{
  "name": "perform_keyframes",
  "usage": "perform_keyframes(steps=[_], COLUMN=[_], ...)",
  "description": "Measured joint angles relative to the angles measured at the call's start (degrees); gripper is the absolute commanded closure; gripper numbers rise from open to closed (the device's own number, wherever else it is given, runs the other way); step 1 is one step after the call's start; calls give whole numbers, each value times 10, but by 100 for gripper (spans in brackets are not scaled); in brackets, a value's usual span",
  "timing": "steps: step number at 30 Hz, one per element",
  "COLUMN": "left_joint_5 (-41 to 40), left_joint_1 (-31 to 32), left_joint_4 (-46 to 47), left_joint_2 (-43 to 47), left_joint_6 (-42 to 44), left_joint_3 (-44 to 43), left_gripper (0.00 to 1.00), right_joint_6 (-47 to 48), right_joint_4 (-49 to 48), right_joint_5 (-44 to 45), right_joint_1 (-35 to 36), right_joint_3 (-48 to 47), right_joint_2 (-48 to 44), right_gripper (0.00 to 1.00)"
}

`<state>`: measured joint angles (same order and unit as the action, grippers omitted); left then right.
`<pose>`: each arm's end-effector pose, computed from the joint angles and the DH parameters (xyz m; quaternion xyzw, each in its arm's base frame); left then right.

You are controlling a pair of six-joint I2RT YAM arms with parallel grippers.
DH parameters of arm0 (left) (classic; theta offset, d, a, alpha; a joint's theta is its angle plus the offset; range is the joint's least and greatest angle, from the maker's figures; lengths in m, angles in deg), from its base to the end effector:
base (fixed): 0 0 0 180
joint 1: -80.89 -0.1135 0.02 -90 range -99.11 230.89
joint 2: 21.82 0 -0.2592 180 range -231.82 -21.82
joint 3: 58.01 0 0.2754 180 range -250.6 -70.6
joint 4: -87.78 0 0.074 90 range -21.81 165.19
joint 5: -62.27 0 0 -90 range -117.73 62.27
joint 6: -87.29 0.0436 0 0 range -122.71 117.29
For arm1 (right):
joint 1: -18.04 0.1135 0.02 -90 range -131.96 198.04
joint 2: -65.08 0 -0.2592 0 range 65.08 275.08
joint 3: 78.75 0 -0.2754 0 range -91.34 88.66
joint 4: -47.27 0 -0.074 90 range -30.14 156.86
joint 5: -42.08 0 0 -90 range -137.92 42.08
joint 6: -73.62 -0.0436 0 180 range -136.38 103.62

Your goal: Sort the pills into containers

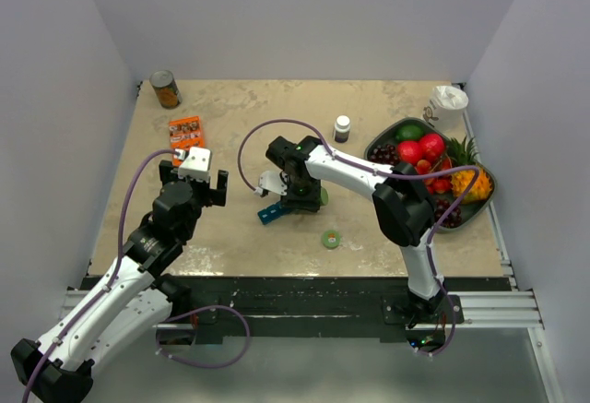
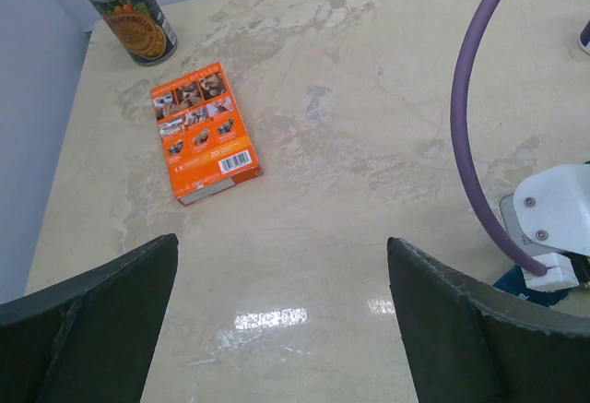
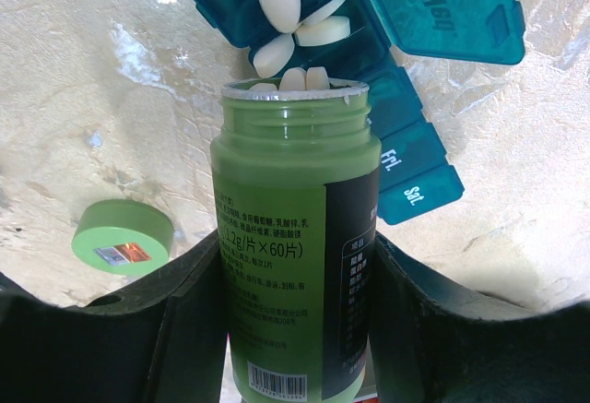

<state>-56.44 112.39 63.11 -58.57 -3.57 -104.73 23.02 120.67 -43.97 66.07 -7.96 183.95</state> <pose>0.1748 -0.0825 0.2878 0.0566 0.7798 0.0236 0.6230 0.2904 0.3183 0.1776 -0.6879 0.7225 -0.0298 0.0629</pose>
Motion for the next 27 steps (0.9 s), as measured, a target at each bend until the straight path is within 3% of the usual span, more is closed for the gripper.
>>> perform_keyframes(steps=[27], left_joint_5=[0], left_joint_1=[0], left_joint_4=[0], left_joint_2=[0], left_joint_6=[0], left_joint_3=[0], left_gripper=[1], right_joint_6=[-4], right_joint_4=[1], right_joint_5=[-64], right_joint_1=[-36], right_joint_3=[-11], right_joint_2=[0], right_gripper=[100])
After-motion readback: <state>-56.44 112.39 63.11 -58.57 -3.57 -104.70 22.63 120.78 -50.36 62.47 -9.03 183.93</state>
